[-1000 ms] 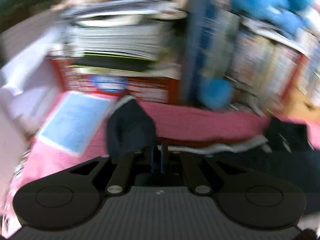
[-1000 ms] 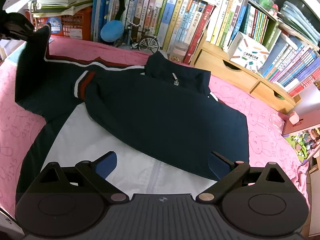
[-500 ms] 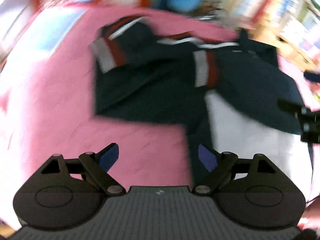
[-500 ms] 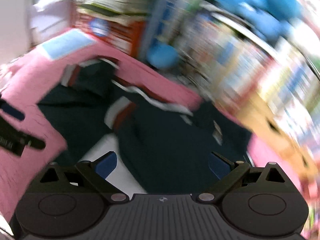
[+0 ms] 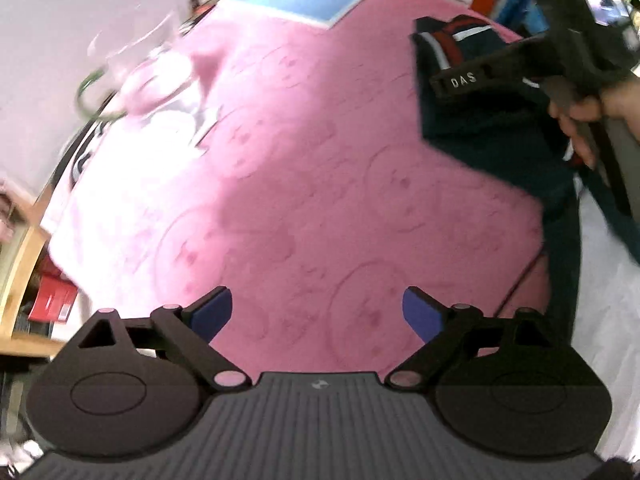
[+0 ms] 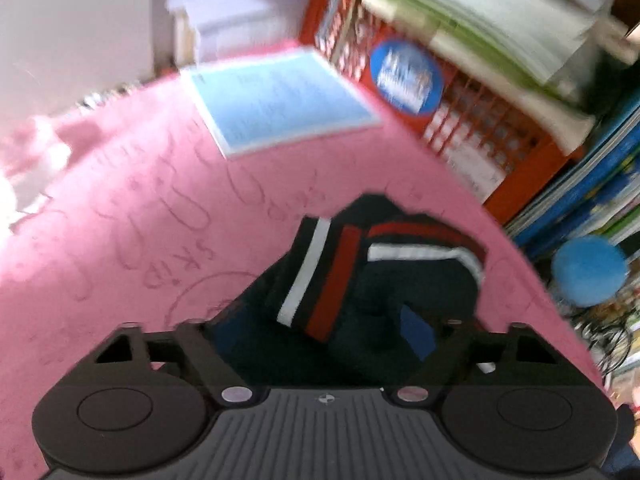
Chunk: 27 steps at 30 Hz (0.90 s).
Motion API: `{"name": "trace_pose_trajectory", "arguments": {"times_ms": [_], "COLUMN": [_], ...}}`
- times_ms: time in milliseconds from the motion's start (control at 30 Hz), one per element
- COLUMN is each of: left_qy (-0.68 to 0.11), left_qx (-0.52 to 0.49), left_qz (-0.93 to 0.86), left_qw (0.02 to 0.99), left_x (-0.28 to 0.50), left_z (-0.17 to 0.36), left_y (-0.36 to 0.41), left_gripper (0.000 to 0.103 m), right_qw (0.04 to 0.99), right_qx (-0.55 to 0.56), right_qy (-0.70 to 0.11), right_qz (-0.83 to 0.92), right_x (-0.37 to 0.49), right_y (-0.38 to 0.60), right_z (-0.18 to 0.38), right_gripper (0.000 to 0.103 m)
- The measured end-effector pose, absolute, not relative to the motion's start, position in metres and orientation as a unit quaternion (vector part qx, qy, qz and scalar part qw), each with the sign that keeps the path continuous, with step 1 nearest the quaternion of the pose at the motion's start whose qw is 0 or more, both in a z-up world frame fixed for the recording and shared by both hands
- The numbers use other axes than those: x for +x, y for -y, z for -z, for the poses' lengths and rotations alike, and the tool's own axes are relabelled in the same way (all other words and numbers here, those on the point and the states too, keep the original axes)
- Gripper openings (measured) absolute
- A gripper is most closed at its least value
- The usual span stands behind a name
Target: Fold clothes
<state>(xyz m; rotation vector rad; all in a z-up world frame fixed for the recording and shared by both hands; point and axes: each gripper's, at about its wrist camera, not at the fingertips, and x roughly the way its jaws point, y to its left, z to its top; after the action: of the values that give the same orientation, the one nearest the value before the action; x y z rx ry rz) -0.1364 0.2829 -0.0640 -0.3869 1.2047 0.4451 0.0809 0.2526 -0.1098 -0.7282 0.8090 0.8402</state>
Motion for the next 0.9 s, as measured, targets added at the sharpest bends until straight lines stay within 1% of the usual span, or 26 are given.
{"name": "trace_pose_trajectory", "arguments": {"times_ms": [67,100,133,167,200,233,267,367,433,467,533,567,667,700,733,767,800,833,867,900], "left_qy": [-0.561,-0.562,-0.561,-0.560,-0.558,-0.556,-0.553,-0.543,-0.537,-0.535,-0.532,-0.533,-0.534,-0.534,-0.534,-0.534,-0.534,-0.533,-0.531,-0.528], "left_qx": [-0.184,-0.187,-0.190,-0.194,-0.200,-0.205,-0.210,-0.212,-0.211,-0.211,-0.210,-0.204,-0.189,-0.184,-0.179,-0.174,-0.169,-0.165,-0.166,-0.168], "left_qz": [-0.214,-0.216,-0.218,-0.220,-0.221,-0.221,-0.222,-0.218,-0.213,-0.209,-0.203,-0.202,-0.199,-0.199,-0.199,-0.199,-0.199,-0.199,-0.201,-0.203], "left_qw": [0.778,0.776,0.776,0.775,0.775,0.775,0.775,0.783,0.789,0.791,0.795,0.796,0.799,0.801,0.802,0.803,0.804,0.805,0.806,0.808], "left_x": [-0.144,-0.148,-0.150,-0.153,-0.153,-0.152,-0.150,-0.143,-0.138,-0.135,-0.130,-0.128,-0.128,-0.130,-0.132,-0.134,-0.136,-0.138,-0.141,-0.145], "left_z": [0.067,0.068,0.068,0.068,0.069,0.070,0.070,0.068,0.067,0.067,0.068,0.068,0.067,0.066,0.065,0.064,0.063,0.062,0.061,0.060], "left_y": [-0.285,-0.287,-0.289,-0.290,-0.293,-0.294,-0.295,-0.297,-0.296,-0.295,-0.293,-0.291,-0.287,-0.285,-0.284,-0.282,-0.281,-0.280,-0.280,-0.280], "left_gripper": [0.093,0.093,0.093,0.093,0.093,0.093,0.093,0.094,0.094,0.095,0.095,0.095,0.095,0.095,0.095,0.095,0.095,0.095,0.095,0.095], "right_qw": [0.778,0.783,0.788,0.793,0.802,0.813,0.824,0.856,0.868,0.868,0.850,0.839,0.813,0.807,0.800,0.799,0.799,0.801,0.804,0.806], "right_qx": [-0.308,-0.299,-0.290,-0.281,-0.267,-0.248,-0.229,-0.179,-0.152,-0.147,-0.159,-0.170,-0.226,-0.244,-0.262,-0.273,-0.283,-0.282,-0.281,-0.280], "right_qy": [-0.397,-0.395,-0.393,-0.391,-0.386,-0.379,-0.371,-0.342,-0.337,-0.339,-0.350,-0.355,-0.347,-0.347,-0.347,-0.345,-0.343,-0.349,-0.355,-0.361], "right_qz": [-0.377,-0.376,-0.375,-0.374,-0.370,-0.366,-0.361,-0.343,-0.332,-0.332,-0.360,-0.376,-0.408,-0.411,-0.413,-0.409,-0.405,-0.395,-0.386,-0.376], "right_x": [0.089,0.090,0.091,0.092,0.093,0.095,0.096,0.101,0.105,0.108,0.109,0.107,0.085,0.079,0.073,0.072,0.070,0.072,0.075,0.077], "right_y": [-0.255,-0.252,-0.250,-0.247,-0.242,-0.233,-0.223,-0.190,-0.168,-0.160,-0.161,-0.165,-0.189,-0.202,-0.214,-0.225,-0.237,-0.240,-0.243,-0.246], "right_z": [0.112,0.106,0.099,0.092,0.083,0.070,0.057,0.015,-0.004,-0.007,0.000,0.006,0.037,0.050,0.062,0.074,0.085,0.090,0.094,0.099], "right_gripper": [0.054,0.049,0.037,0.031,0.020,0.006,0.004,0.004,0.004,0.004,0.009,0.011,0.026,0.038,0.047,0.052,0.064,0.072,0.072,0.054]}}
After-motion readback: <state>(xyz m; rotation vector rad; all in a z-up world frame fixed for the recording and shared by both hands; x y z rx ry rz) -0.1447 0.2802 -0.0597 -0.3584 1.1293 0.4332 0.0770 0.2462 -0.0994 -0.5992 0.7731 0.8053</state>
